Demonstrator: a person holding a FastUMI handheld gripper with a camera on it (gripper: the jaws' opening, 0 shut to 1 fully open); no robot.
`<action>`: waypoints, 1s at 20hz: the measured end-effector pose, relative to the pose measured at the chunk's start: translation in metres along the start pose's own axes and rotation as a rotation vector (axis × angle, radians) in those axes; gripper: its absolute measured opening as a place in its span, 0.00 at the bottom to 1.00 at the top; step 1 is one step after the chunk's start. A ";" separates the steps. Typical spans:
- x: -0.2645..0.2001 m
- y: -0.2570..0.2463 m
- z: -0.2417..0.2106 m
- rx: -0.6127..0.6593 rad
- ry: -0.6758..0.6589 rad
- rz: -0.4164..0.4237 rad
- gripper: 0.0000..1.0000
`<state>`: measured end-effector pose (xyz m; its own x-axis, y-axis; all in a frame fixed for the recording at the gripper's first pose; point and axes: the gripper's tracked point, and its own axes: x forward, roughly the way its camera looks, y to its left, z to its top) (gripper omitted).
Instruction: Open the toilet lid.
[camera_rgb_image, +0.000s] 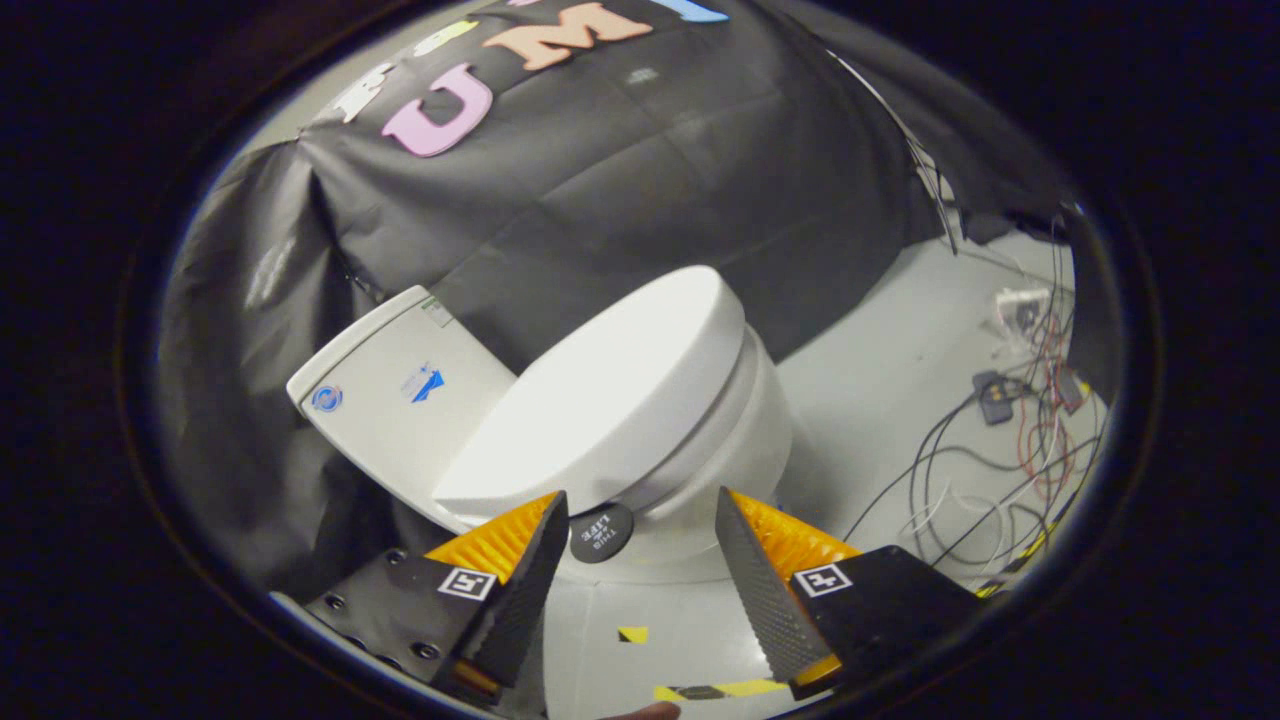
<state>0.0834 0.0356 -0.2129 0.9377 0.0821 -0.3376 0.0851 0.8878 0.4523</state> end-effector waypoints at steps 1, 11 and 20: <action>0.005 -0.001 -0.005 0.061 0.012 0.001 0.87; 0.027 0.015 -0.022 0.431 -0.007 0.156 0.30; 0.022 0.020 -0.015 0.444 -0.077 0.181 0.07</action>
<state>0.1011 0.0617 -0.2237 0.9715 0.1689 -0.1665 0.0382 0.5817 0.8125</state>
